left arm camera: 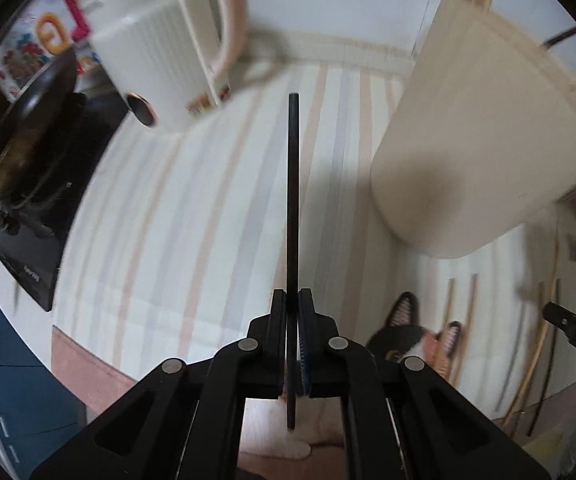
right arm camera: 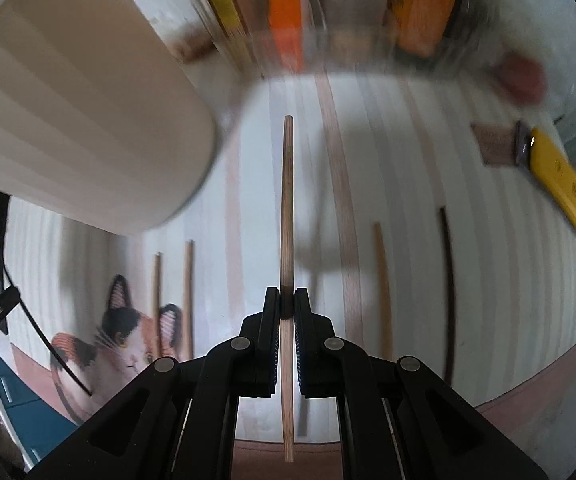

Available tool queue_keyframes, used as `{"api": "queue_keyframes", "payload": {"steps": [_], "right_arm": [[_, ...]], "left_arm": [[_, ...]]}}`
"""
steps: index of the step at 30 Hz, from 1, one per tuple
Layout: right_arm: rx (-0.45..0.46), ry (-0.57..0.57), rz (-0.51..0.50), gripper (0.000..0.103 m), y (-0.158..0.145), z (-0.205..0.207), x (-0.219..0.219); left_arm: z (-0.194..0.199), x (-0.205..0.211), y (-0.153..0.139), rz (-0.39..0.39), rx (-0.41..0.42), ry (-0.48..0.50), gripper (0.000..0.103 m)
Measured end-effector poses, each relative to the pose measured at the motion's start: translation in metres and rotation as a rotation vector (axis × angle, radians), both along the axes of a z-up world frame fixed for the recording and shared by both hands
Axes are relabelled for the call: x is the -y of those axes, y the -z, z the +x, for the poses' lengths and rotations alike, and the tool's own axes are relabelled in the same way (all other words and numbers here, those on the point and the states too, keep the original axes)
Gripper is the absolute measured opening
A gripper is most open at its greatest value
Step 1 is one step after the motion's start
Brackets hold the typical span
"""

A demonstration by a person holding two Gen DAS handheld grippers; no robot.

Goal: Organize utensils
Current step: 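Lift both held chopsticks upright and lower them into the beige holder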

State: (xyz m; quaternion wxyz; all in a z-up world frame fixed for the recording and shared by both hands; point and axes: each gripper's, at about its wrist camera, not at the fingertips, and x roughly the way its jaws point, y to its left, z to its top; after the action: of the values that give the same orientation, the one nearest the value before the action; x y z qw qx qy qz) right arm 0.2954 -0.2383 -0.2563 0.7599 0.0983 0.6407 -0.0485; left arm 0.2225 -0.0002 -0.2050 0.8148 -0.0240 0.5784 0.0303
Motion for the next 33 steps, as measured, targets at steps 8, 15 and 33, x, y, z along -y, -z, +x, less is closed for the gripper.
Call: {"api": "queue_keyframes", "payload": {"steps": [8,15,33], "right_arm": [[0.187,-0.035,0.032,0.007,-0.068,-0.023,-0.017],[0.326,-0.067,0.066,0.007,-0.133,-0.020,-0.023],[0.564,-0.120,0.213,0.007,-0.257,0.050,-0.046]], "left_arm": [[-0.012,-0.007,-0.057,-0.048,0.145,-0.031,0.003],[-0.015,-0.020,-0.115,-0.073,0.292,-0.055,0.003],[-0.004,-0.009,-0.262,-0.150,0.569,0.012,0.003]]}}
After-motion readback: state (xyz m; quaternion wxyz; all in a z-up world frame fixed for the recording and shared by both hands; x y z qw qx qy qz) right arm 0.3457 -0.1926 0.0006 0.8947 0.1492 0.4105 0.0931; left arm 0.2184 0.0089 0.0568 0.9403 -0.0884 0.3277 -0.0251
